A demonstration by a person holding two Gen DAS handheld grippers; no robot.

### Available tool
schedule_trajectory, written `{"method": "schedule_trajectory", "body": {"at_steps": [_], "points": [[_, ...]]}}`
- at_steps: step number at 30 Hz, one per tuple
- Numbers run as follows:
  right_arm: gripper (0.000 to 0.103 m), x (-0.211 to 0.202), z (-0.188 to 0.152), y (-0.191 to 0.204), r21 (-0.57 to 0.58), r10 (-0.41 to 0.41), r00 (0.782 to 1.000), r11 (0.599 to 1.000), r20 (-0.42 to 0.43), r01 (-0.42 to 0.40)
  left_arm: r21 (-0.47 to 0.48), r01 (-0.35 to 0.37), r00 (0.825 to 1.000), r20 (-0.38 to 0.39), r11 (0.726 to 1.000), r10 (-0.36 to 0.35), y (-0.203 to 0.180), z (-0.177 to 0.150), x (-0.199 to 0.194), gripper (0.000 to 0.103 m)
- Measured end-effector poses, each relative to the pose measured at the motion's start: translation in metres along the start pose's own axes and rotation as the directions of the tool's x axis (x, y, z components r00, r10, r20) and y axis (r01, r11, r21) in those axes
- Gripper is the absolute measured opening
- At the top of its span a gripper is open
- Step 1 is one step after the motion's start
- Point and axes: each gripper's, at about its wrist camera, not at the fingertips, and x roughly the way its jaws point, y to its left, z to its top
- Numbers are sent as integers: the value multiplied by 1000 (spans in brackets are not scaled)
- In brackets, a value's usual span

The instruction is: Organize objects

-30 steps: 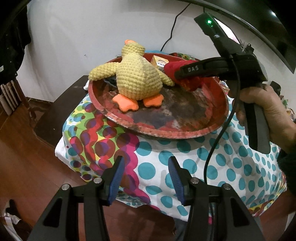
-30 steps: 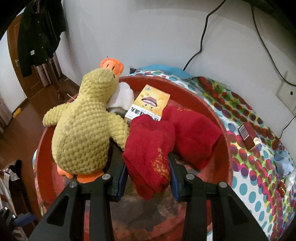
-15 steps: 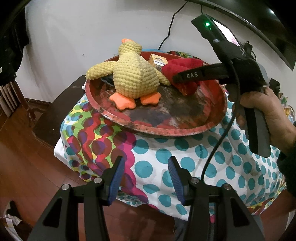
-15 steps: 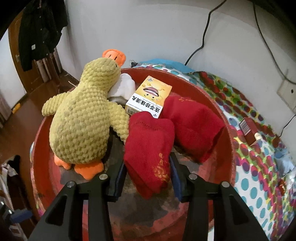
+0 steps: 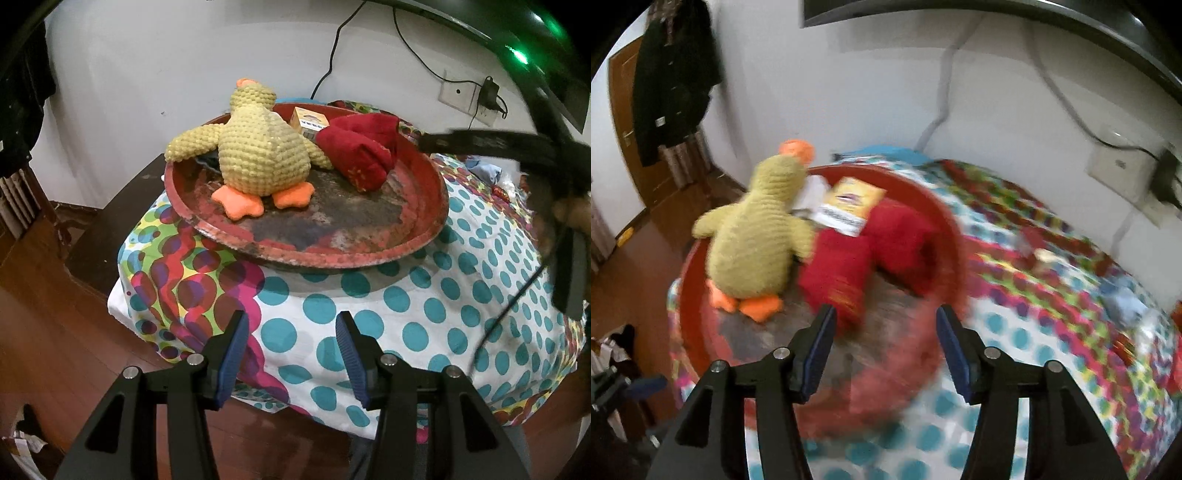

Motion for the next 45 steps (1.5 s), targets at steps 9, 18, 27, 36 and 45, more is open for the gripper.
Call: {"method": "schedule_trajectory", "body": {"at_steps": [9, 18, 27, 36, 45], "points": [[62, -20, -50, -153, 194, -240, 970, 950, -45, 245, 58, -29, 1000, 6, 998, 29, -15, -6, 3, 50], [60, -8, -83, -254, 335, -211, 975, 916, -70, 222, 182, -29, 996, 87, 983, 13, -46, -10, -7, 50], [60, 24, -69, -256, 178, -135, 988, 973, -74, 147, 301, 69, 996, 31, 951, -82, -97, -2, 1, 50], [56, 51, -60, -276, 68, 2, 993, 998, -120, 7, 294, 168, 984, 1, 941, -176, -136, 41, 18, 50], [23, 41, -73, -268, 66, 30, 994, 998, -101, -24, 298, 220, 973, -3, 929, -229, -183, 93, 47, 50]]}}
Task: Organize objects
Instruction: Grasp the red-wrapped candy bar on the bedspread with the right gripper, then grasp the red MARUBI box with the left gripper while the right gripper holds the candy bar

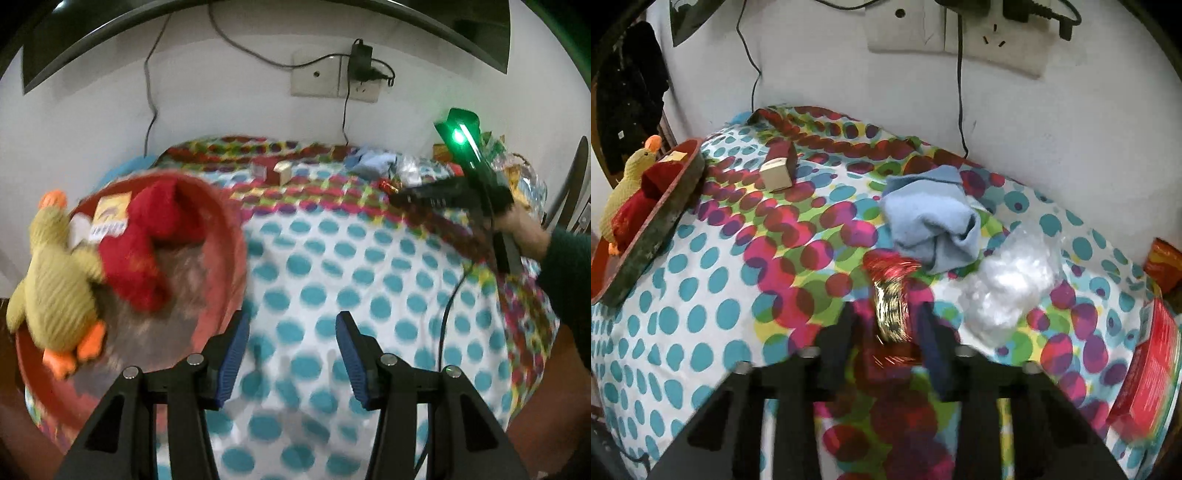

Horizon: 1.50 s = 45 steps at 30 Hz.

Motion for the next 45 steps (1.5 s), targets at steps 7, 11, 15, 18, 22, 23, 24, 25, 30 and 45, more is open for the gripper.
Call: {"method": "schedule_trajectory", "body": {"at_steps": [7, 11, 15, 18, 22, 23, 24, 25, 30, 45], "points": [[23, -10, -16, 12, 120, -54, 998, 992, 34, 50, -75, 0, 1000, 4, 997, 0, -1, 53, 39, 50], [23, -15, -24, 25, 124, -58, 998, 991, 39, 53, -24, -49, 999, 13, 998, 50, -13, 93, 67, 50], [23, -14, -24, 32, 114, -71, 997, 991, 37, 67, -66, -42, 999, -28, 997, 40, -15, 134, 105, 50], [23, -14, -23, 34, 118, -65, 997, 991, 38, 60, -164, -28, 996, -92, 986, 13, -6, 163, 139, 50], [25, -15, -22, 37, 123, -54, 998, 991, 40, 49, -233, -96, 981, -188, 968, 52, 3, 191, 181, 50], [25, -15, -21, 38, 126, -49, 998, 991, 41, 44, -249, -112, 978, -197, 962, 62, 5, 195, 187, 50], [25, -15, -21, 39, 130, -43, 998, 991, 42, 37, -271, -128, 975, -213, 954, 70, 9, 200, 196, 50], [25, -14, -20, 38, 136, -35, 998, 990, 44, 29, -279, -151, 969, -229, 948, 87, 12, 203, 202, 50], [25, -15, -21, 35, 164, 1, 999, 986, 54, -10, -287, -237, 957, -234, 928, 171, 20, 207, 213, 50], [25, -16, -23, 31, 189, 36, 997, 981, 64, -48, -395, -310, 931, -312, 865, 191, 38, 187, 233, 53]]}}
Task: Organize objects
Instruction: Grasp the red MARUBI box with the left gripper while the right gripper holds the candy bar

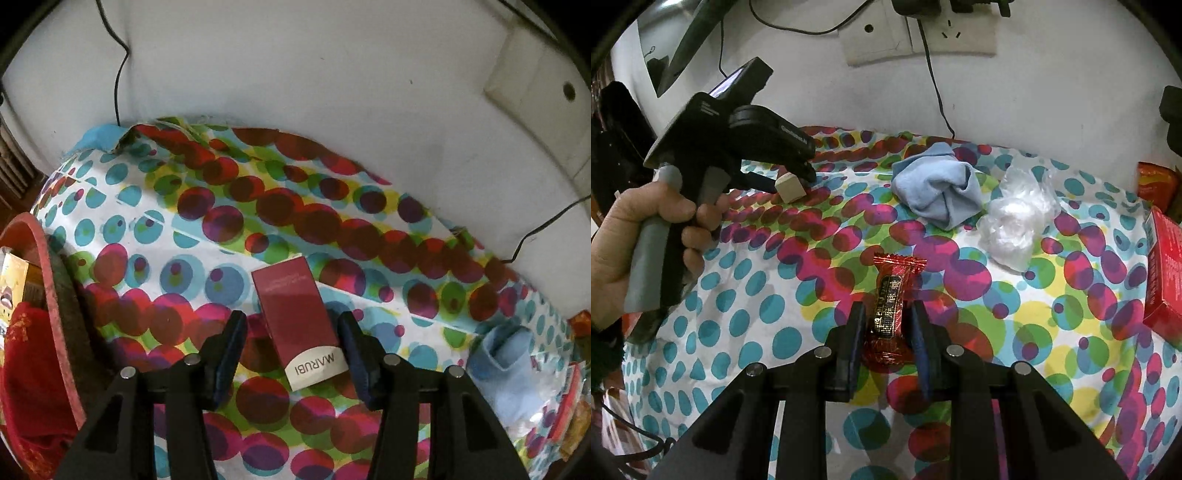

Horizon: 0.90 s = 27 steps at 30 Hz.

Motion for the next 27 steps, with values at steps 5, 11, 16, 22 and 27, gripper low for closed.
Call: {"method": "schedule_trajectory", "body": {"at_steps": [5, 11, 16, 22, 27], "points": [[25, 1, 1, 2, -3, -4, 1000, 1000, 0, 4, 59, 0, 999, 39, 998, -2, -1, -3, -1, 51], [25, 4, 2, 5, -10, -12, 1000, 1000, -1, 12, 116, 9, 998, 63, 993, -17, 2, -7, -6, 30], [25, 6, 2, 5, -17, -20, 1000, 1000, -2, 20, 146, 16, 996, 84, 989, -29, 7, -23, -18, 30], [25, 8, 3, 3, -26, -33, 999, 999, -3, 33, 204, 30, 992, 114, 979, -54, 15, -50, -45, 30], [24, 7, 3, -1, -38, -52, 999, 998, -4, 51, 262, 35, 988, 138, 964, -74, 5, -85, -70, 30]]}}
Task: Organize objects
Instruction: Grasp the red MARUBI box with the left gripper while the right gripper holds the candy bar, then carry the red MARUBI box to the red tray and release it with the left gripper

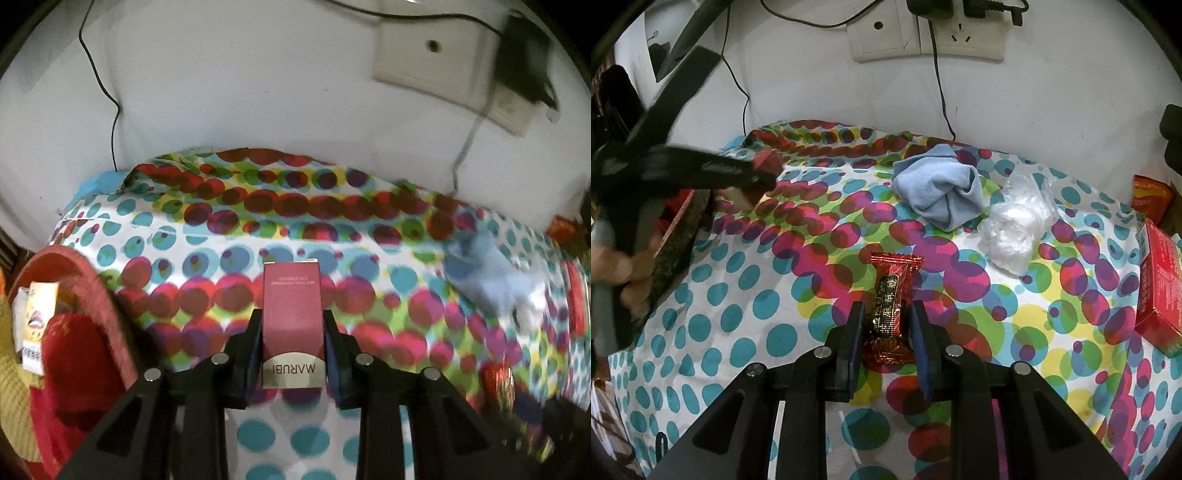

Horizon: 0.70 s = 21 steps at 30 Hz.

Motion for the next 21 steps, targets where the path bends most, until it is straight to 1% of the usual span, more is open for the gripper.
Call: {"method": "schedule_trajectory", "body": {"at_steps": [1, 2, 3, 6, 11, 13, 15, 17, 21], "points": [[24, 0, 0, -1, -7, -9, 1000, 1000, -1, 9, 14, 2, 1000, 6, 1000, -2, -2, -5, -5, 30], [24, -1, 0, 0, -14, -17, 1000, 1000, -2, 17, 25, 5, 1000, 9, 1000, -6, -9, -3, -6, 30], [24, -1, 0, 0, -21, -26, 1000, 999, -2, 26, 38, 10, 1000, 9, 999, -10, -8, 0, -5, 30], [24, -1, 0, -4, -43, -52, 999, 998, -4, 52, 54, 33, 999, 9, 998, -34, -4, -3, -8, 30], [24, -3, 1, -16, -45, -55, 998, 998, -5, 54, 79, 46, 999, 21, 996, -48, -3, -23, -30, 30], [24, -4, 0, -15, -46, -57, 998, 997, -5, 57, 90, 49, 998, 26, 995, -52, 1, -32, -39, 30], [24, -6, -1, -14, -46, -58, 998, 997, -5, 58, 96, 61, 998, 23, 994, -63, 5, -41, -49, 30], [24, -9, -2, -22, -49, -62, 998, 997, -5, 61, 87, 78, 996, 25, 993, -81, 12, -48, -58, 30], [24, -11, -3, -14, -51, -66, 998, 997, -6, 66, 84, 102, 994, 38, 991, -106, 26, -65, -86, 30]]}}
